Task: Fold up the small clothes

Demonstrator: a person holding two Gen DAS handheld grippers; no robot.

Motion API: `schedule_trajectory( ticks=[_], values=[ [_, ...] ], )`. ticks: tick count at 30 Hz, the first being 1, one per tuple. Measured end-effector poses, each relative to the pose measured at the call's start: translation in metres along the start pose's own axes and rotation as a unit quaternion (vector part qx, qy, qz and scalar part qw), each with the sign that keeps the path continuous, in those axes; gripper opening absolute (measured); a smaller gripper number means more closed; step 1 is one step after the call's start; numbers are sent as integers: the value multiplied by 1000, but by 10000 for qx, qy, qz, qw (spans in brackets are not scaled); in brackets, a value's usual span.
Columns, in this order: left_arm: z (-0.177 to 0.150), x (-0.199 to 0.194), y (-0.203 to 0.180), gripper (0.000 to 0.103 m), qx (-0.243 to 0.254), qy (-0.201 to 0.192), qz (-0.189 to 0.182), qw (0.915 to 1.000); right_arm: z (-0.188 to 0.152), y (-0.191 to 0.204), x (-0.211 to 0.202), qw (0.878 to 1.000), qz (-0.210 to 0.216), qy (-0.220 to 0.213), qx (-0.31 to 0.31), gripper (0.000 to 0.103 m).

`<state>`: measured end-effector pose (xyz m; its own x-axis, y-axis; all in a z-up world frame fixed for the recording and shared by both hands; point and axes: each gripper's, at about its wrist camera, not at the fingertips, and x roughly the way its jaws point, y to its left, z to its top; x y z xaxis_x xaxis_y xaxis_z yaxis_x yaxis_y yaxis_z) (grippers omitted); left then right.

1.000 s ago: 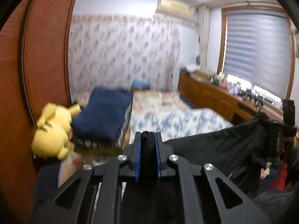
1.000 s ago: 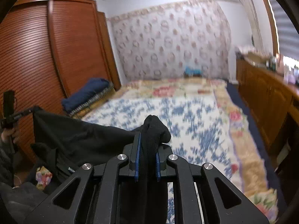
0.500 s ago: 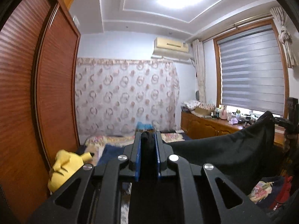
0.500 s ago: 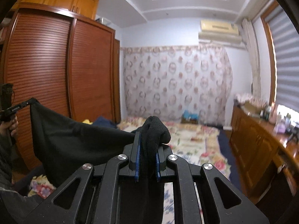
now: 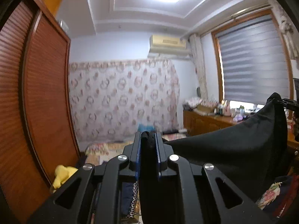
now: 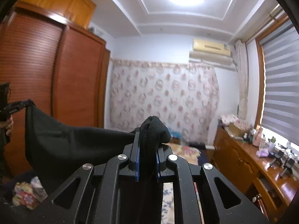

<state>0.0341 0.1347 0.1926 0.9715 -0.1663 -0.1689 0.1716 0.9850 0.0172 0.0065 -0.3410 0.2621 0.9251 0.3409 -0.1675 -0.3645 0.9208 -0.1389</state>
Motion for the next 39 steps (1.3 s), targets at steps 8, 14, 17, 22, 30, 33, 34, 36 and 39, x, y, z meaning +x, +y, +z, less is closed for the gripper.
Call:
schedule_trajectory(
  ticks=[8,14,17,22,30,33,34,36,39],
  values=[
    [-89,203,-3,15,7,1315,250,9910,-91,-48,176,9920,-223,1242,76,10],
    [-132,275,-23,26,44,2026,-95,9792,-199,-73,312,9604,-781,2661,275,22],
    [-139,258,-35,41,23,2056,-283,9782,-227,-78,316,9559,-804,2796,405,28],
    [-147,222,-55,59,189,2216,-650,9728,-237,-76,282,9588,-551,2725,585,42],
    [-193,201,-85,59,194,2708,-938,9578,-254,-49,228,9548,-177,2833,879,45],
    [-217,197,-99,59,113,2981,-1053,9486,-273,-42,219,9475,-139,3009,1071,45],
    [-223,197,-102,59,96,3058,-1075,9459,-280,-39,216,9448,-118,3071,1140,46],
    [-239,196,-111,59,89,3259,-1098,9390,-292,-31,211,9405,-14,3172,1217,47],
    [-251,198,-117,59,133,3422,-1052,9336,-303,-19,209,9352,54,3298,1286,53]
  ],
)
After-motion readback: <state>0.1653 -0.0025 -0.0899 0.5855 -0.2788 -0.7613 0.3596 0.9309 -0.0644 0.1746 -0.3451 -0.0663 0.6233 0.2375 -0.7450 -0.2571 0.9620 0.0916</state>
